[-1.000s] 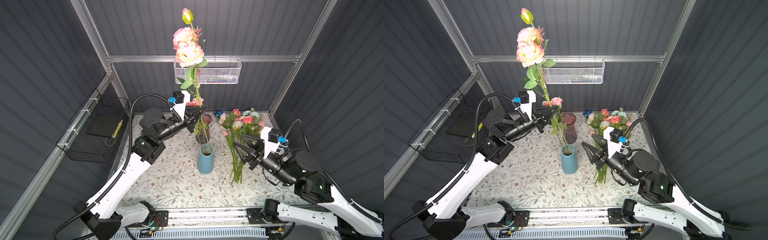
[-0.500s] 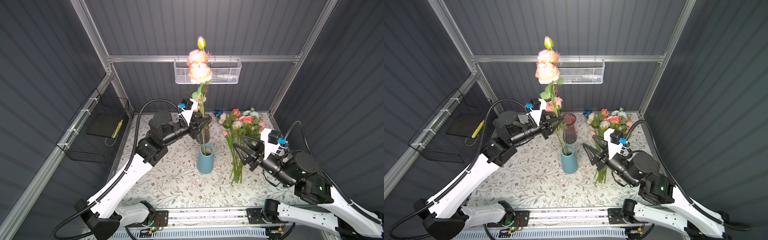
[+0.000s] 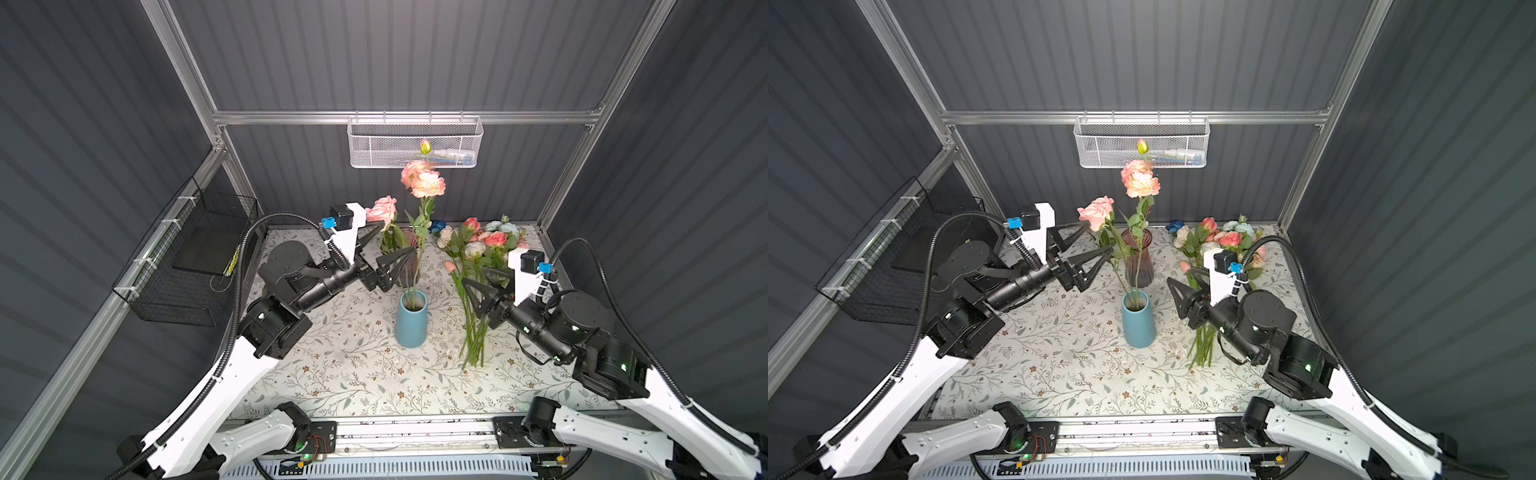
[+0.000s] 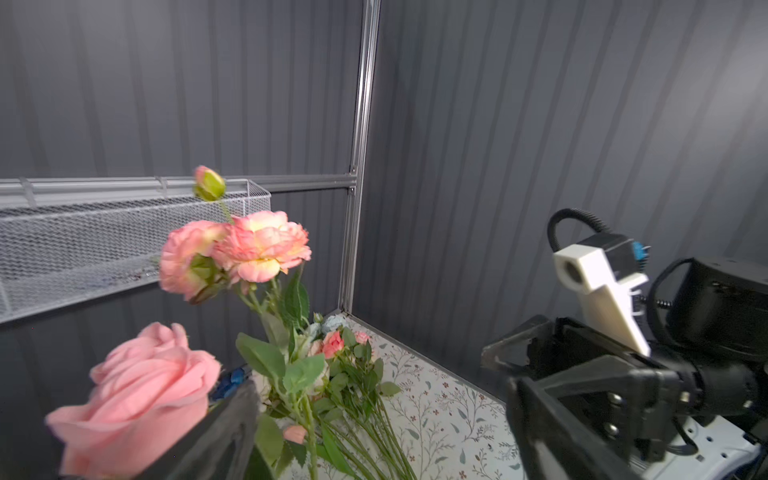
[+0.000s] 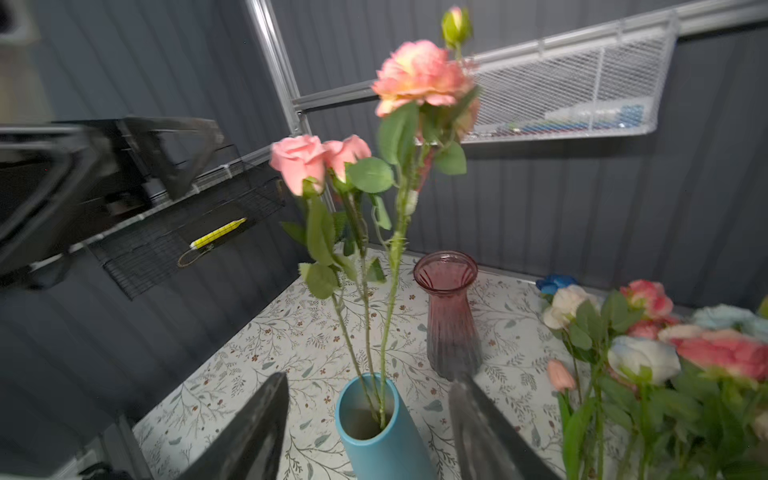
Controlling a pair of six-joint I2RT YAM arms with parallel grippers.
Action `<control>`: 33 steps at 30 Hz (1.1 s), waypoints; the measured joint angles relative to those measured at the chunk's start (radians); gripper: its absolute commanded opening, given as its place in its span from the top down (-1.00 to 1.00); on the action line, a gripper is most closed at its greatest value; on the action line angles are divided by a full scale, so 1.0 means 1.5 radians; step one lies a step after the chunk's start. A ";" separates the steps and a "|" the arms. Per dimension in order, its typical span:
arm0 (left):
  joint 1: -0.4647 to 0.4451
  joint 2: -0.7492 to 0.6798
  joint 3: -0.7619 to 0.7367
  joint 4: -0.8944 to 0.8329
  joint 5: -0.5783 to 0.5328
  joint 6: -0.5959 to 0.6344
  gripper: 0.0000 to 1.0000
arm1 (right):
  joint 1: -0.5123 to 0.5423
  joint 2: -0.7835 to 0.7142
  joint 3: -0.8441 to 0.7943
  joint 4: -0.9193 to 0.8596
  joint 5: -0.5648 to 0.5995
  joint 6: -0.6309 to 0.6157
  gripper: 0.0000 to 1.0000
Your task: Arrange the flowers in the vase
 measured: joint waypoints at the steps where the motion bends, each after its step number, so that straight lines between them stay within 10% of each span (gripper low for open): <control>1: 0.000 -0.012 -0.007 0.006 -0.003 -0.006 -0.99 | -0.032 0.001 -0.014 -0.003 -0.011 0.016 -0.27; 12: 0.000 -0.201 -0.209 0.015 -0.127 -0.069 -1.00 | -0.341 0.251 -0.161 0.020 -0.197 0.161 -0.19; 33: 0.000 -0.343 -0.450 -0.127 -0.225 -0.234 -1.00 | -0.423 0.792 0.234 -0.014 -0.200 0.113 0.32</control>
